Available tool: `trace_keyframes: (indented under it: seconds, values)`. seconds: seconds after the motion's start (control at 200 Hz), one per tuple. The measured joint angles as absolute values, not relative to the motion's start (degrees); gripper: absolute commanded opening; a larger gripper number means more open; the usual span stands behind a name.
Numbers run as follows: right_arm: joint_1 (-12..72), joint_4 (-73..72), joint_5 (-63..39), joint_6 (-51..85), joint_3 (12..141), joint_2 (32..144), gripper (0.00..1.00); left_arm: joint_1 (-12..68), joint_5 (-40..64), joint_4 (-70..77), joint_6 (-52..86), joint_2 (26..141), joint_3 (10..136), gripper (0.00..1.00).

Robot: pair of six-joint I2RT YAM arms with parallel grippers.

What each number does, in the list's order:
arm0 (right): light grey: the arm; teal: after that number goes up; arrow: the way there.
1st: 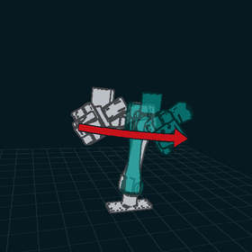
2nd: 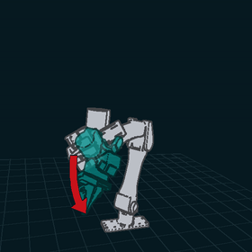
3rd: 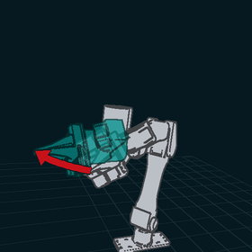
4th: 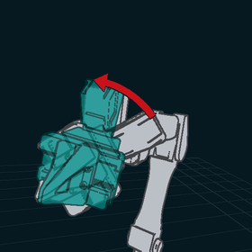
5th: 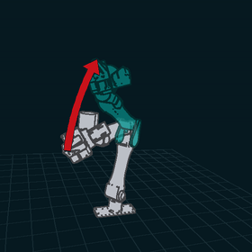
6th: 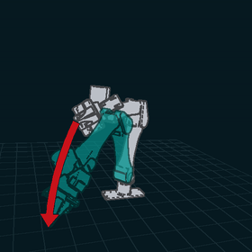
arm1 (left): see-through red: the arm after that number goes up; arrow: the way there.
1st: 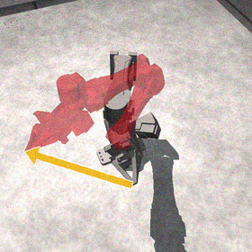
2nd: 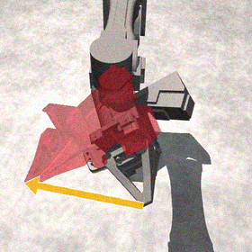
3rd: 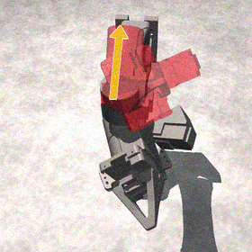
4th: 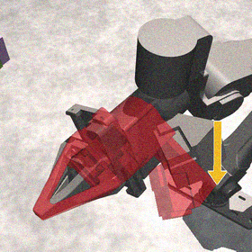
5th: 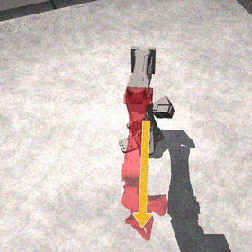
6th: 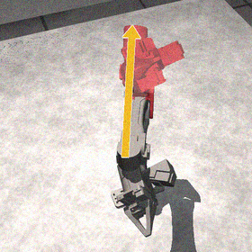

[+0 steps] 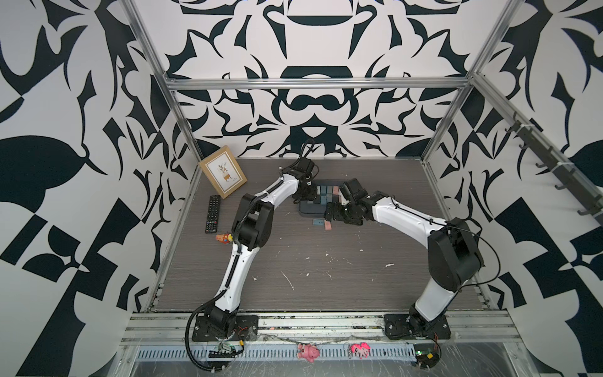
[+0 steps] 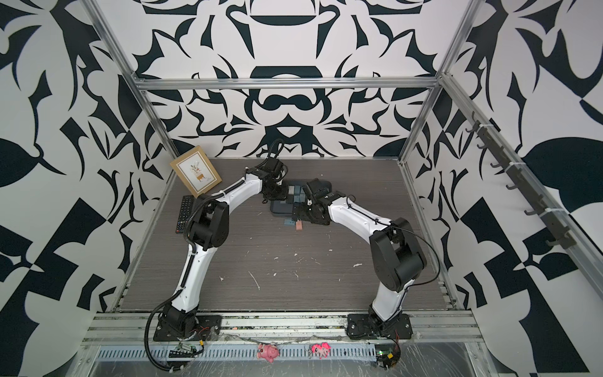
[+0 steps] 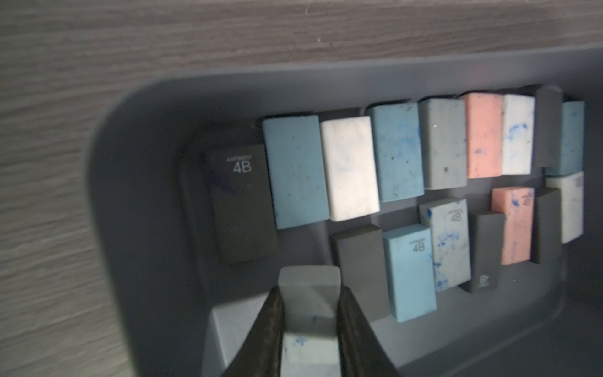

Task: Put the eraser in the storage box
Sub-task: Place the eraser in the storage box.

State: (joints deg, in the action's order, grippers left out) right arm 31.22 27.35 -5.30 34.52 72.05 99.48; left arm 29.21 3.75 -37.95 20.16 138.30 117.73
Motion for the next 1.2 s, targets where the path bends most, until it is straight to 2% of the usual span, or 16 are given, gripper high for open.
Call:
trace_keyframes:
  seconds: [0.81,1.205]
  values:
    - [31.22,27.64,-4.54,34.33,72.05,99.46,0.99,29.19,5.76,-36.88,22.83,138.06,116.75,0.44]
    - [31.09,29.89,-2.83,32.91,73.28,98.65,0.96,29.21,9.37,-36.71,25.89,131.22,116.64,0.61]
